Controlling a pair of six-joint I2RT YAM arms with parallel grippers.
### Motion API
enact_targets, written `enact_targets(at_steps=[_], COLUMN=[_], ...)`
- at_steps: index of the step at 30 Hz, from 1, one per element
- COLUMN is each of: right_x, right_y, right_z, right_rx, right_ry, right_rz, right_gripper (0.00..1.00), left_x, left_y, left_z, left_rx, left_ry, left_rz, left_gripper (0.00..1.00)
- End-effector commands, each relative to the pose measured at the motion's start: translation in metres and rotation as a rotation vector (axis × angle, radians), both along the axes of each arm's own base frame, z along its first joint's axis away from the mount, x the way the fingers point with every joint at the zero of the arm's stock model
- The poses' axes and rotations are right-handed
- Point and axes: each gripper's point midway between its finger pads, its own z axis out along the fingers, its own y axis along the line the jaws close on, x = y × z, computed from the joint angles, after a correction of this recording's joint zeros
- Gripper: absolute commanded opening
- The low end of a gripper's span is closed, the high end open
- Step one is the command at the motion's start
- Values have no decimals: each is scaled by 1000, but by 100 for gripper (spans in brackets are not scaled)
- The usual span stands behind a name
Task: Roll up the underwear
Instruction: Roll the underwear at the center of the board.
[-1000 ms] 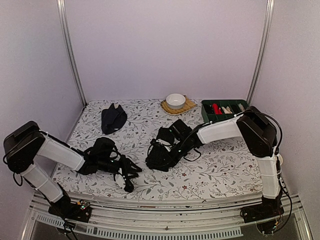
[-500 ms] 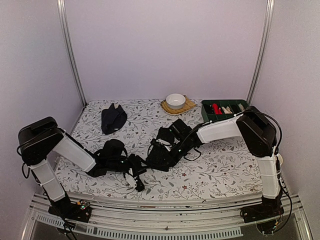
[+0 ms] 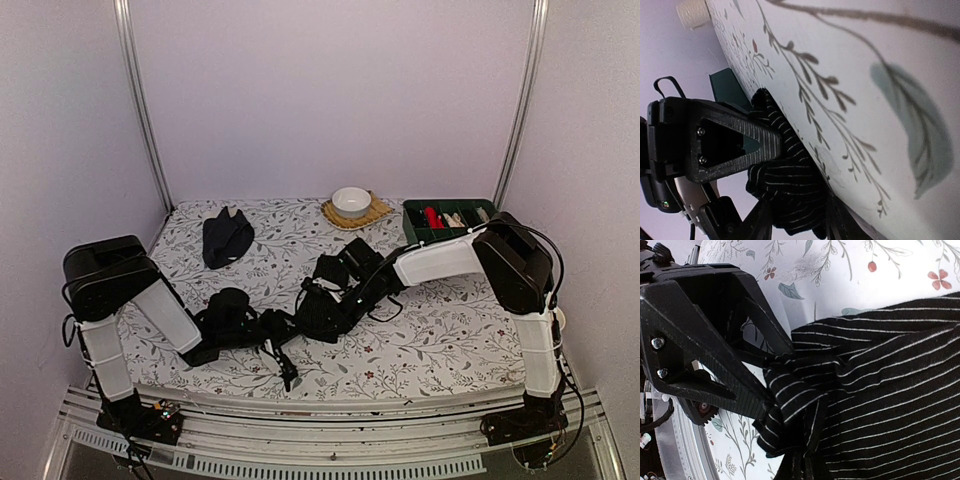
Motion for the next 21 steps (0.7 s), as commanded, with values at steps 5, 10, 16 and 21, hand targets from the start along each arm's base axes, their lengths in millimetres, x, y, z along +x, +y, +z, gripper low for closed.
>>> enact_targets(at_steps=[5,10,16,21], right_x=[-2,-2,-2,0], right_y=[-10,-11,-11,-11], right_z=[-21,-19,-18,-8], right_rx=[-60,-59,-61,-55], right_ry=[32,30,29,1], right_rz=[-4,-3,0,-2], right_gripper=[2,2,2,6], left_x=[8,9,3,2], left_y=[17,23,31,37], left_z=[-40,-50,-61,-68], left_rx=[98,137,188,217], left_ry=[-15,-21,-7,4], left_rz=[85,100,92,106], left_gripper=[39,36,16,0])
